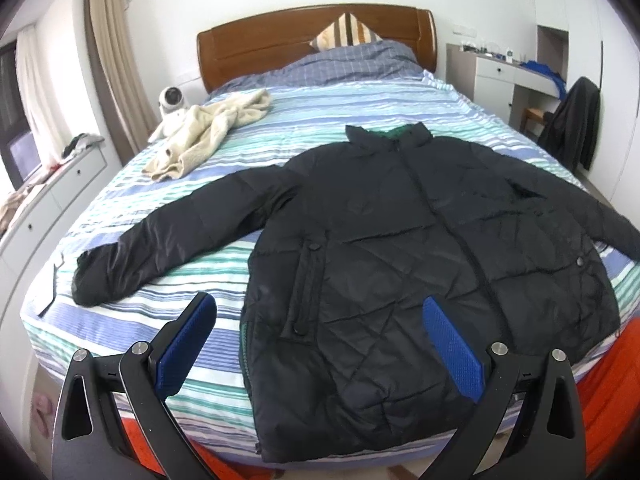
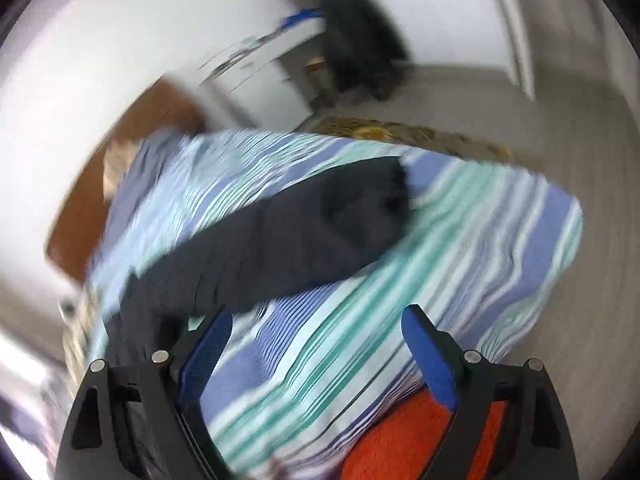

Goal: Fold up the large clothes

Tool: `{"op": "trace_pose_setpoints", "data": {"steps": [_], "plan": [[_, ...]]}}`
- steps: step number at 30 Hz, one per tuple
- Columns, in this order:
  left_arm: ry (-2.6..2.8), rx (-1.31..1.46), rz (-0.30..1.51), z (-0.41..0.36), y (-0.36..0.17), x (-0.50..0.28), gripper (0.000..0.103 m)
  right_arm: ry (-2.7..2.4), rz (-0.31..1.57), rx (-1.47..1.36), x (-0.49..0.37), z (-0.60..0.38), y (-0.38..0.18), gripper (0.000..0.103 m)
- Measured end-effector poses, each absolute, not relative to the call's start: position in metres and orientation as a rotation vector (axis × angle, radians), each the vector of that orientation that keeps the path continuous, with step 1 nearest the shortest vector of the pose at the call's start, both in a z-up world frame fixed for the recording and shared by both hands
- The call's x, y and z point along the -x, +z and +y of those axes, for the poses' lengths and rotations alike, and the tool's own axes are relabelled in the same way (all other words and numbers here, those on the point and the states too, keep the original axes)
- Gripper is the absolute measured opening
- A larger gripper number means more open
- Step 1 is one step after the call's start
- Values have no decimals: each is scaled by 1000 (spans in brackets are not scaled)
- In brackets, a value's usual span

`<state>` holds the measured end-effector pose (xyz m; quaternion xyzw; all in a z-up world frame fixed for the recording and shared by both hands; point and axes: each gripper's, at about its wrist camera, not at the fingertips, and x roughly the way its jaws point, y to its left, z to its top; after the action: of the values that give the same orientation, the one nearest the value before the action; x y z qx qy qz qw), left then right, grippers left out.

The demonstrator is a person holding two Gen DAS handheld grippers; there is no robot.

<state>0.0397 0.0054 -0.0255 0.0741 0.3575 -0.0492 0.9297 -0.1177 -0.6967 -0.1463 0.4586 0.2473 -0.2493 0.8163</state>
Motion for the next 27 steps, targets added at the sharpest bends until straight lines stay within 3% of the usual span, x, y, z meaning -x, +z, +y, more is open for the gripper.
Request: {"op": "trace_pose_setpoints", "data": {"steps": [11,13,15,19,23,27], "plan": [[-120,-65,745,5,-15,-44,103,-488,403,-1360,52,-758,-222,88],[-102,-80,743,7,-16,-40,103,-524,372,-1331,42,-762,-218,77],[-89,-90,753,8,-19,-39,103,-584,404,-1216,35,-759,-203,19],[-96,-88,797,10,-31,-43,103,-516,361,-902,13,-716,-121,15],[-124,-82,796,-1,-32,-51,103,-256,274,-487,-22,-601,-17,15],[-140,-43,790,-9,-31,-59,103,-37,273,-218,-59,-483,20,15]]}}
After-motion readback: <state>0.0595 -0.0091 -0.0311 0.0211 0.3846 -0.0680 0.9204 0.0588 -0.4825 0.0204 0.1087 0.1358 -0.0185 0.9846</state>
